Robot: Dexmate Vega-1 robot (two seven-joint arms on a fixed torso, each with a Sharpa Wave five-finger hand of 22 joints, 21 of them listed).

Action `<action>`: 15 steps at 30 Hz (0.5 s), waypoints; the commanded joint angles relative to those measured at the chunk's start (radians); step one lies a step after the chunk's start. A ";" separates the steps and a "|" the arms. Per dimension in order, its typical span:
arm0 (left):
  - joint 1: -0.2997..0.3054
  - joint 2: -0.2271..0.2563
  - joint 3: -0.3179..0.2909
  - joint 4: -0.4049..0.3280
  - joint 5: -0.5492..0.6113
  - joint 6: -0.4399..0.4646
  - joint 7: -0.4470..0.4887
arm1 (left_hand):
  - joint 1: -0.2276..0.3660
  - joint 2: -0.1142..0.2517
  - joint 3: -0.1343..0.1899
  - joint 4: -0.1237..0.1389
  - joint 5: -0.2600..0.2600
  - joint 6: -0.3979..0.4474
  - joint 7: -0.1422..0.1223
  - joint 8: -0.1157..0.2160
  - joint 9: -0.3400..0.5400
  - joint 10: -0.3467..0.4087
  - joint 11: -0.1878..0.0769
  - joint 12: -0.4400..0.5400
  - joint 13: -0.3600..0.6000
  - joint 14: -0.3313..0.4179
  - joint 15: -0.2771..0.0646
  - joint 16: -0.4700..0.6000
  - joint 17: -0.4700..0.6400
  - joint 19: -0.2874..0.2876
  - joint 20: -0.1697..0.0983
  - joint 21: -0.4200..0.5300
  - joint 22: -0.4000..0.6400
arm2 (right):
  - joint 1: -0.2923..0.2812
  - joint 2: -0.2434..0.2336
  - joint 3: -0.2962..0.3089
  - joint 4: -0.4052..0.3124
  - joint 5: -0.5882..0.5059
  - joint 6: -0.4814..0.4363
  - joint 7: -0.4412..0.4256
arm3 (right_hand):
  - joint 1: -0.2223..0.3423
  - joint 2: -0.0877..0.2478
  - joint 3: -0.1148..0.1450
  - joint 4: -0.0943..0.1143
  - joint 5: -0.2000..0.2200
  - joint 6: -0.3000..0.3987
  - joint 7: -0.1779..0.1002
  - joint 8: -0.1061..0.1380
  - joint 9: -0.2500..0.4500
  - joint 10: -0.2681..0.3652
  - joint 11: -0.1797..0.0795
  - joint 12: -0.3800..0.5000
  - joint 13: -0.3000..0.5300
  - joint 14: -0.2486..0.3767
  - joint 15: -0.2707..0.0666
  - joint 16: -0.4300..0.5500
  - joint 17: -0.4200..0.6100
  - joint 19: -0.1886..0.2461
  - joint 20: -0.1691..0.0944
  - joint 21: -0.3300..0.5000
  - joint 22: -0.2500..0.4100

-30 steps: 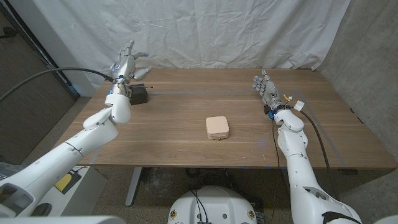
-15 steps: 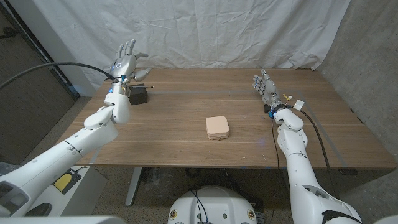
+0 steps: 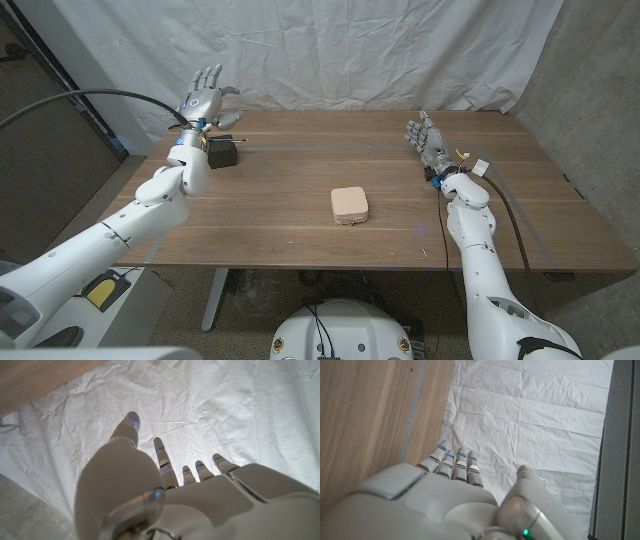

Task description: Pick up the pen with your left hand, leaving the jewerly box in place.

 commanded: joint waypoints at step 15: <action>-0.060 0.004 0.087 0.006 0.117 0.119 -0.132 | 0.017 0.004 -0.006 0.001 0.007 -0.002 0.000 -0.015 0.001 -0.014 -0.004 -0.004 0.001 -0.020 -0.004 -0.002 0.004 -0.010 -0.005 0.005 0.002 | -0.018 -0.011 0.010 -0.097 0.000 -0.042 0.027 | -0.002 0.006 -0.004 -0.005 -0.002 0.003 0.000 0.002 0.002 0.005 0.006 -0.003 0.005 0.005 0.002 0.001 0.005 0.010 -0.006 -0.007 0.001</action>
